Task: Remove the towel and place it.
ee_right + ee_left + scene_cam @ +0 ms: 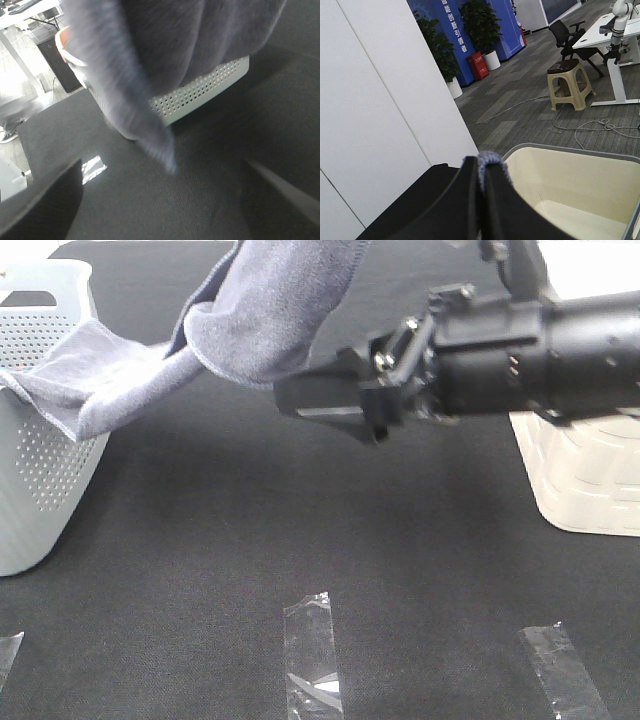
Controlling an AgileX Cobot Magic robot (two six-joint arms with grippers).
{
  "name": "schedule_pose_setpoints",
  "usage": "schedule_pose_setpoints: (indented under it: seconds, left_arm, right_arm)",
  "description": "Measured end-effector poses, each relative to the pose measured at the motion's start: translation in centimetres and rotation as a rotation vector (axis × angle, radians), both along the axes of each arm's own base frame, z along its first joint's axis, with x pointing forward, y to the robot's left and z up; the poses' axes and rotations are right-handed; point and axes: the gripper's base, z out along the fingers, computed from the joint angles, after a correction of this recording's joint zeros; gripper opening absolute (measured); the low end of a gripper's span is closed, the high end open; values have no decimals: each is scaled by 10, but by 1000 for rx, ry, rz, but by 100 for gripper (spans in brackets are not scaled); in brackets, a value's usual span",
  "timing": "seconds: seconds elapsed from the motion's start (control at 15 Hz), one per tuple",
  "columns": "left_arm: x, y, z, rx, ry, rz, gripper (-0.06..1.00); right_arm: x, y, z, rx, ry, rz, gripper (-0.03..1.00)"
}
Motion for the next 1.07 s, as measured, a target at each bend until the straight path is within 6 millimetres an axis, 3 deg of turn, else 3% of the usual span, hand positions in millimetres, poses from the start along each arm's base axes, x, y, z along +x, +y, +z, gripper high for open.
schedule_pose_setpoints:
  seconds: [0.33,0.53,0.67,0.87,1.07]
  left_arm:
    - [0,0,0,-1,0,0,0]
    - [1,0,-1,15,-11,4,0]
    - [5,2,-6,106,-42,36,0]
    - [24,20,-16,242,-14,134,0]
    - [39,36,-18,266,6,197,0]
  right_arm:
    - [15,8,0,17,36,-20,78]
    - [14,8,0,27,92,-36,63]
    - [12,4,-9,-60,170,-50,58]
    - [8,-3,-18,-182,260,-83,58]
    - [1,-13,-1,-205,213,-139,69]
